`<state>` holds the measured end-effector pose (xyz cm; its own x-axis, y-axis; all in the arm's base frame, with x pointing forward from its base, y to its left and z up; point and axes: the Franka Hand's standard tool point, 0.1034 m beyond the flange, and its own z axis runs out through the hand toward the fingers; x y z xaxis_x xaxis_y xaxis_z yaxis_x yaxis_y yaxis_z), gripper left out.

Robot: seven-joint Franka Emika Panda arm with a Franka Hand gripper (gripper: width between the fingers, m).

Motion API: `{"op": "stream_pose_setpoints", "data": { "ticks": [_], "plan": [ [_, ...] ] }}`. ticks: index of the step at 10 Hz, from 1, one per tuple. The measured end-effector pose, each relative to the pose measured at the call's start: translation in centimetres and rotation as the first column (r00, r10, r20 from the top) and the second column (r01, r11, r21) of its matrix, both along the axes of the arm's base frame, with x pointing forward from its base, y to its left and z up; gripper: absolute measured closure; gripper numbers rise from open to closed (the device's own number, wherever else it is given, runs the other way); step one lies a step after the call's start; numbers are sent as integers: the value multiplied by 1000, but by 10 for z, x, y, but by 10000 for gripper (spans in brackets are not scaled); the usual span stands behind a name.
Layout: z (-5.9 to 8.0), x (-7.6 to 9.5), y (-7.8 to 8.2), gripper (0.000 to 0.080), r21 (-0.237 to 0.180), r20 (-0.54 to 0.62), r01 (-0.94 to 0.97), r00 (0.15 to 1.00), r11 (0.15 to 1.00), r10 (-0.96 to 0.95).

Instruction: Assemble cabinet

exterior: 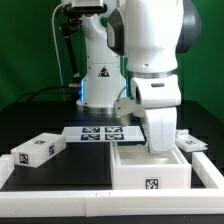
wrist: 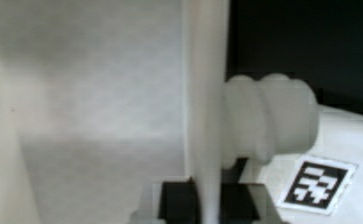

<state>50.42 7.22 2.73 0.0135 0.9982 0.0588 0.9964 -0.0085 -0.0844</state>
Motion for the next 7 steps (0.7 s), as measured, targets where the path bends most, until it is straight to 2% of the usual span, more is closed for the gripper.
{"op": "stream_pose_setpoints", "data": {
  "ticks": [4, 7],
  "plan": [
    [0, 0, -2, 755, 0, 0, 4, 1000, 1000, -4],
    [0, 7, 23, 755, 16, 19, -4, 1000, 1000, 4]
  ]
}}
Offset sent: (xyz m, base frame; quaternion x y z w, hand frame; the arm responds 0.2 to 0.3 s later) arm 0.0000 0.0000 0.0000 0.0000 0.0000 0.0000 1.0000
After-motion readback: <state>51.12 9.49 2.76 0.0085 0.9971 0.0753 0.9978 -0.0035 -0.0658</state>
